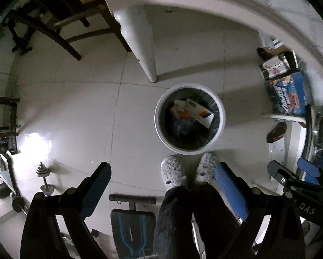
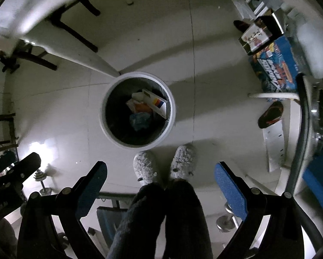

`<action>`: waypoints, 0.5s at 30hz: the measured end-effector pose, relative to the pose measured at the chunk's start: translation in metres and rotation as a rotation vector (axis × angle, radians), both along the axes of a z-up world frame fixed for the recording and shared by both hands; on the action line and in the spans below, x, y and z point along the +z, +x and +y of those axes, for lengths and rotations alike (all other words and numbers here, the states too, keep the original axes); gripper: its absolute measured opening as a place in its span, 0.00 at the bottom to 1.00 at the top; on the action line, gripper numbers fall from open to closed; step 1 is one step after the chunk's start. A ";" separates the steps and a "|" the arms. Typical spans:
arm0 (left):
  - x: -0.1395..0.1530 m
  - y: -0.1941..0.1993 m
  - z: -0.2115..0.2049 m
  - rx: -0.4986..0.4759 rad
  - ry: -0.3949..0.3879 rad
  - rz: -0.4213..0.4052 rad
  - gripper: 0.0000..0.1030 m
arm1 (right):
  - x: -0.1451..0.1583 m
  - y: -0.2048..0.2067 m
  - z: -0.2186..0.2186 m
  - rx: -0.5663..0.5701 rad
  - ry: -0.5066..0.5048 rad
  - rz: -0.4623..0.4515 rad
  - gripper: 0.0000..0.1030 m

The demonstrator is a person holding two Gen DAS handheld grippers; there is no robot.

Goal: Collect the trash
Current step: 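Raise both tools back toward the table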

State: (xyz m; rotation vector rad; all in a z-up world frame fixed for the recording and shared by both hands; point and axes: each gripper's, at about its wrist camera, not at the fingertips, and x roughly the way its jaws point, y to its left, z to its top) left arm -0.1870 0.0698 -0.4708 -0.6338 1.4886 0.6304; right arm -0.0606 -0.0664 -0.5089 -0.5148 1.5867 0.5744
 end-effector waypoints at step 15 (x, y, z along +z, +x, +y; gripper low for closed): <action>0.179 -0.012 -0.011 -0.067 0.081 -0.120 0.96 | 0.219 -0.024 -0.023 -0.038 0.126 -0.036 0.98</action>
